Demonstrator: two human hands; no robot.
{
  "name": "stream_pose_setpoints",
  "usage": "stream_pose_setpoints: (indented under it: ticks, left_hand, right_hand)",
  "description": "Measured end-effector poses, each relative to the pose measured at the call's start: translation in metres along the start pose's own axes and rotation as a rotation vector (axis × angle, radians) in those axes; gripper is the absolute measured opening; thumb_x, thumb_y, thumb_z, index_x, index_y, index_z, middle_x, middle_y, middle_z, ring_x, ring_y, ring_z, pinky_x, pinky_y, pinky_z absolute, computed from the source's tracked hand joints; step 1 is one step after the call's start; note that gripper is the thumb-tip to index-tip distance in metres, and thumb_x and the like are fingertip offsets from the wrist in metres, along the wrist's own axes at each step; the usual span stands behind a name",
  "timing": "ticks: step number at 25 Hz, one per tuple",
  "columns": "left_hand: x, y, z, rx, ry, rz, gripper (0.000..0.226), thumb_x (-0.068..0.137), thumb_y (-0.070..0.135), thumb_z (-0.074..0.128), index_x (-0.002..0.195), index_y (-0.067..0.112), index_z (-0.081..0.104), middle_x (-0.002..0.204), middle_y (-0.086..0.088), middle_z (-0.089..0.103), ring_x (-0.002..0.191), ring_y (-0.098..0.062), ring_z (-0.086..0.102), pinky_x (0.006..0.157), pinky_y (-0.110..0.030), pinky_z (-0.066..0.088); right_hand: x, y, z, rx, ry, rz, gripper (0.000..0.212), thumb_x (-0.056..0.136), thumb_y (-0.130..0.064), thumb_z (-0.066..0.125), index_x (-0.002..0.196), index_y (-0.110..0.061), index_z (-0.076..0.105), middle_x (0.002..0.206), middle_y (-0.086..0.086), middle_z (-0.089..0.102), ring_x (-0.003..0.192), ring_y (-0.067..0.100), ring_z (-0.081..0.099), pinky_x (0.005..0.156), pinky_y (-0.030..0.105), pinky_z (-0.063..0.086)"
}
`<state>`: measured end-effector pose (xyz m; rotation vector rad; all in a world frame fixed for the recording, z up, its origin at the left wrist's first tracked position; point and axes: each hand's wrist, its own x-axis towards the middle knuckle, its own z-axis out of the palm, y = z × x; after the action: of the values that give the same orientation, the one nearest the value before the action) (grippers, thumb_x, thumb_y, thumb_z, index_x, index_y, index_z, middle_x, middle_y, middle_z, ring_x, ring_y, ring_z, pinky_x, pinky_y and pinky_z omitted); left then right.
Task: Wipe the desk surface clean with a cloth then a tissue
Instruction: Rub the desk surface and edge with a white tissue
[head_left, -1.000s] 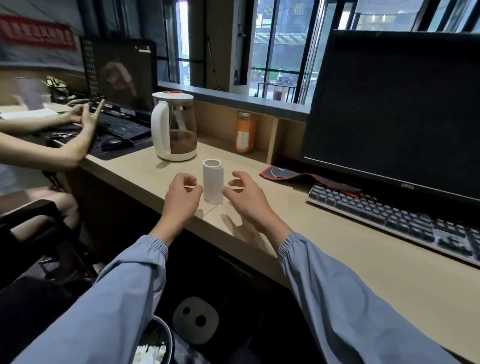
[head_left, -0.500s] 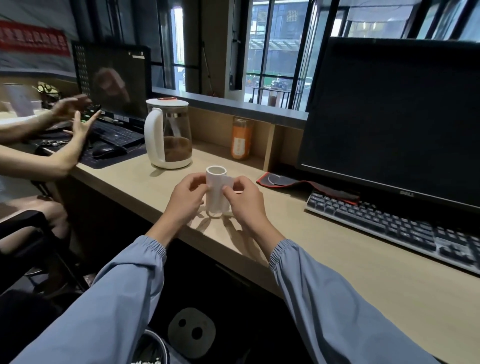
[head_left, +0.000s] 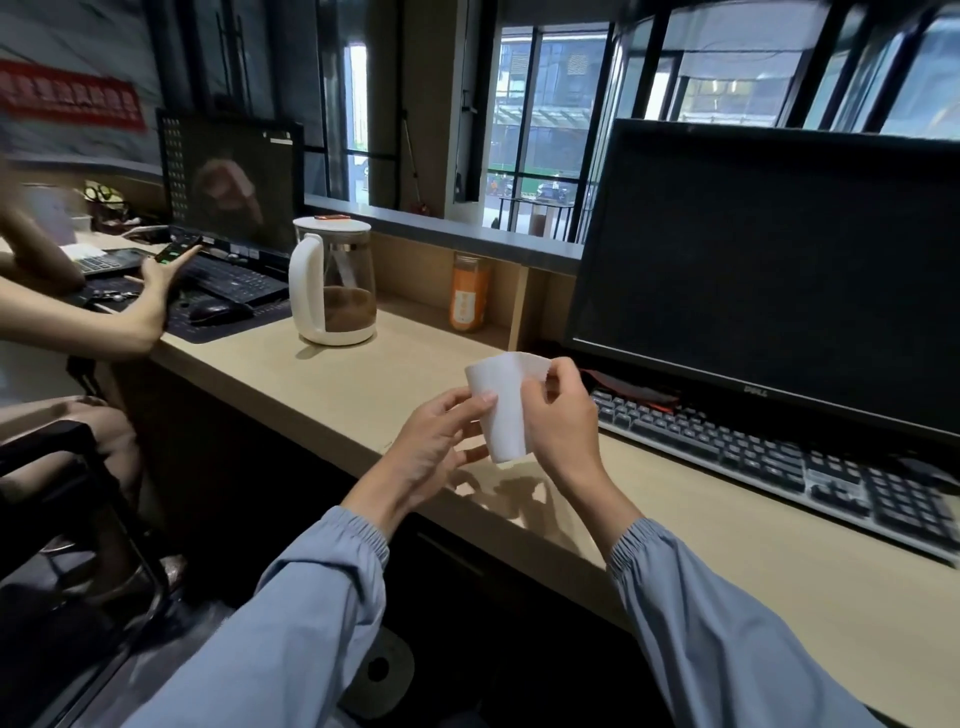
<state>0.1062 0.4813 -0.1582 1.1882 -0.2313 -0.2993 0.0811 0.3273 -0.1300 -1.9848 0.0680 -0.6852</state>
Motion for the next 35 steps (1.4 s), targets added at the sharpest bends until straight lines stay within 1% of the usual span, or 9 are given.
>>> stream_pose_setpoints:
  ticks: [4,8,14,19,22,25,27,31,35]
  left_hand:
    - [-0.010,-0.011,0.021,-0.004,-0.041,-0.021,0.060,0.083,0.041,0.084,0.133,0.014,0.064,0.128,-0.009,0.073,0.122,-0.030,0.066,0.104,-0.053,0.056]
    - [-0.017,-0.013,0.034,0.008,-0.030,-0.008,0.070,0.077,0.038,0.090,0.133,0.011,0.059,0.128,-0.015,0.072,0.117,-0.031,0.071,0.099,-0.053,0.059]
    - [-0.030,-0.013,0.055,-0.033,-0.051,-0.001,0.050,0.085,0.038,0.077,0.123,0.008,0.064,0.109,-0.011,0.080,0.099,-0.026,0.077,0.081,-0.039,0.065]
    - [-0.036,-0.018,0.057,0.019,-0.062,0.036,0.096,0.055,0.064,0.090,0.127,0.008,0.062,0.118,-0.014,0.077,0.108,-0.032,0.075,0.081,-0.041,0.065]
    - [-0.038,-0.020,0.057,0.040,-0.110,0.058,0.108,0.048,0.069,0.093,0.128,0.005,0.061,0.120,-0.015,0.076,0.110,-0.035,0.074,0.084,-0.044,0.064]
    - [-0.035,-0.022,0.038,-0.139,-0.123,0.075,0.097,0.046,0.068,0.096,0.113,0.007,0.061,0.092,-0.009,0.070,0.084,-0.024,0.068,0.078,-0.038,0.059]
    - [-0.032,-0.015,0.017,-0.156,-0.063,0.091,0.093,0.047,0.068,0.096,0.110,0.009,0.060,0.086,-0.006,0.066,0.080,-0.021,0.063,0.078,-0.035,0.056]
    - [-0.025,-0.004,0.011,0.219,0.081,0.144,0.077,0.067,0.061,0.091,0.117,0.008,0.063,0.098,-0.007,0.068,0.091,-0.025,0.063,0.076,-0.035,0.055]
    - [-0.010,0.015,0.001,0.322,0.210,0.169,0.063,0.079,0.043,0.086,0.129,0.015,0.061,0.114,-0.005,0.067,0.100,-0.021,0.064,0.081,-0.036,0.057]
  right_hand:
    - [-0.012,0.003,-0.029,0.115,0.066,0.078,0.005,0.102,-0.034,0.048,0.102,-0.029,0.051,0.099,-0.008,0.060,0.089,0.013,0.062,0.066,0.033,0.057]
    - [-0.019,0.004,-0.055,0.191,0.052,0.153,0.015,0.101,-0.039,0.048,0.100,-0.025,0.054,0.099,-0.001,0.062,0.089,0.019,0.064,0.064,0.030,0.050]
    - [-0.029,0.008,-0.068,0.107,0.149,0.014,0.033,0.105,-0.051,0.037,0.095,-0.023,0.051,0.088,0.000,0.058,0.075,0.013,0.057,0.061,0.029,0.042]
    - [-0.030,0.010,-0.076,0.026,0.220,-0.076,0.033,0.107,-0.049,0.036,0.092,-0.022,0.048,0.078,0.005,0.057,0.063,0.016,0.054,0.053,0.030,0.038]
    - [-0.029,0.010,-0.081,-0.048,0.188,-0.169,0.031,0.108,-0.045,0.038,0.094,-0.019,0.049,0.074,0.003,0.056,0.060,0.015,0.053,0.048,0.027,0.037]
    - [-0.017,0.013,-0.108,-0.081,0.329,-0.095,0.033,0.109,-0.041,0.038,0.092,-0.014,0.048,0.065,0.002,0.052,0.051,0.011,0.044,0.051,0.035,0.031]
    - [-0.008,0.019,-0.134,-0.097,0.357,-0.028,0.035,0.108,-0.044,0.036,0.095,-0.013,0.049,0.068,0.001,0.053,0.055,0.012,0.045,0.054,0.037,0.032]
    - [-0.013,0.015,-0.131,-0.248,0.113,-0.123,0.032,0.107,-0.047,0.039,0.100,-0.018,0.050,0.077,0.002,0.060,0.063,0.017,0.056,0.050,0.035,0.039]
    - [-0.010,0.030,-0.124,-0.185,0.137,-0.023,0.033,0.106,-0.046,0.042,0.100,-0.015,0.052,0.082,0.003,0.058,0.066,0.013,0.050,0.058,0.035,0.039]
